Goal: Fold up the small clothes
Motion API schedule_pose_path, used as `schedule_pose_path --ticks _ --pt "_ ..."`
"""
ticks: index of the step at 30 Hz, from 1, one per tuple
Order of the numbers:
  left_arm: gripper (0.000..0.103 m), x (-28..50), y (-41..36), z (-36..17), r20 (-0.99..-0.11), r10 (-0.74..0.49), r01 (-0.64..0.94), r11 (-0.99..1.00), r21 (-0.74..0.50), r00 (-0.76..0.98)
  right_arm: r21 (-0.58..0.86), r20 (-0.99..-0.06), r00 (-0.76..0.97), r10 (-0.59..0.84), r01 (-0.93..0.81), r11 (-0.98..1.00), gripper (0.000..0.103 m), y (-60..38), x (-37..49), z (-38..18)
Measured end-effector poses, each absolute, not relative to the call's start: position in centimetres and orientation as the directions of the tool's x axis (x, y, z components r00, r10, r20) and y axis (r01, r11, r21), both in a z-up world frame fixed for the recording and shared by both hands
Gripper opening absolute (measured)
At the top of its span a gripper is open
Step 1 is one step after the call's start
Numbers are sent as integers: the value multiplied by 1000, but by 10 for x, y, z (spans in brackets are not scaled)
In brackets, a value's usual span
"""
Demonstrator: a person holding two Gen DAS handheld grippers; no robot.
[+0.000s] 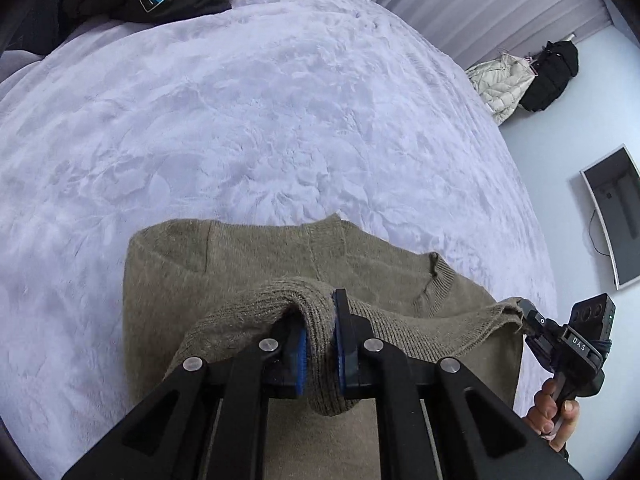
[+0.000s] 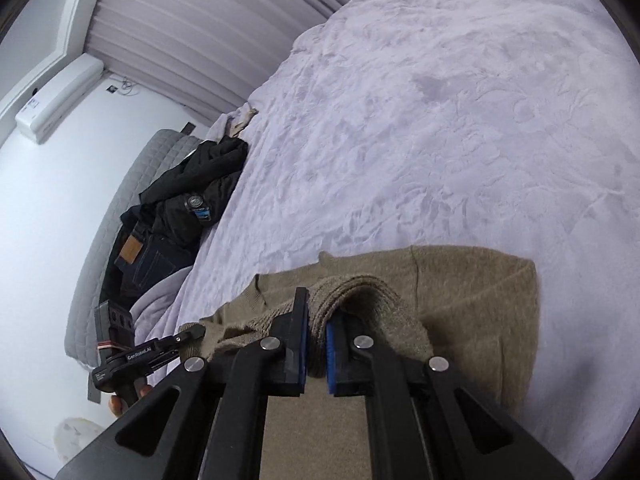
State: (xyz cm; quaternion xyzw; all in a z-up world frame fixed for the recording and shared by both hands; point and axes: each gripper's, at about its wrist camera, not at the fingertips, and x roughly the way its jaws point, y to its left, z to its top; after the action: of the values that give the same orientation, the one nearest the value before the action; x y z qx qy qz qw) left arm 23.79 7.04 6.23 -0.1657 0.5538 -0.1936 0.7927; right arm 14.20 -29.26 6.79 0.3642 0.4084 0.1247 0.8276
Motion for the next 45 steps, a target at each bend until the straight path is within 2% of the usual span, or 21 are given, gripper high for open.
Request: schedule_pose_path --ticks 2,3,6,7,8,9,10,11,12,13,15,17,22,25,28,31,34,37,40,43,45 --pt "12 249 63 48 -850 -449 90 893 -442 274 696 -616 620 485 141 704 8 -294 158 55" --pt "12 254 61 40 -864 -442 82 896 -436 242 697 -625 609 488 154 701 12 -294 163 50" --pt "13 253 64 36 -849 -479 99 878 -469 222 692 -662 566 491 211 690 15 -297 173 34" --pt "21 251 68 39 -839 -494 110 869 -482 228 693 -664 559 497 210 689 17 -297 172 31" --pt "46 249 73 43 -823 -518 115 855 -506 231 693 -661 561 498 203 691 18 -297 170 32" --pt "63 247 78 47 -801 -547 116 836 -536 242 695 -654 570 497 195 692 23 -298 167 34" --pt "96 243 87 54 -768 -575 112 815 -569 281 701 -644 584 494 192 687 35 -300 164 37" --pt "103 239 93 61 -758 -564 96 818 -567 328 716 -625 602 498 188 672 44 -304 160 40" --pt "103 235 102 69 -749 -542 79 826 -558 381 735 -601 626 497 187 652 68 -308 156 44" --pt "103 235 107 73 -749 -540 78 827 -557 383 747 -582 654 484 192 637 83 -312 152 49" --pt "103 234 115 77 -761 -526 57 834 -548 380 749 -565 693 447 204 630 84 -319 144 57" --pt "103 225 119 84 -759 -514 76 844 -531 401 722 -591 686 425 215 657 84 -320 139 65" --pt "103 212 75 89 -770 -504 226 863 -451 391 548 -671 662 335 137 825 84 -281 131 85" --pt "103 209 24 77 -819 -395 338 904 -263 418 395 -730 620 287 39 918 84 -237 142 88" --pt "103 216 5 55 -857 -267 374 922 -95 440 121 -795 597 102 -8 993 84 -202 156 79" --pt "103 230 24 29 -885 -193 342 939 -40 424 20 -837 547 19 -3 1000 84 -206 164 58" --pt "103 229 53 20 -871 -279 345 929 -137 405 28 -873 488 -10 70 997 84 -236 165 36" --pt "103 222 58 29 -862 -304 360 920 -155 405 193 -858 503 108 119 974 83 -267 157 31" --pt "103 212 57 51 -834 -317 362 919 -154 451 164 -828 556 63 133 977 83 -269 144 53" --pt "103 215 45 70 -800 -363 372 909 -191 478 124 -756 652 63 49 991 84 -254 133 83" --pt "103 222 29 66 -810 -337 381 912 -154 480 137 -754 645 122 -28 990 84 -236 143 88"
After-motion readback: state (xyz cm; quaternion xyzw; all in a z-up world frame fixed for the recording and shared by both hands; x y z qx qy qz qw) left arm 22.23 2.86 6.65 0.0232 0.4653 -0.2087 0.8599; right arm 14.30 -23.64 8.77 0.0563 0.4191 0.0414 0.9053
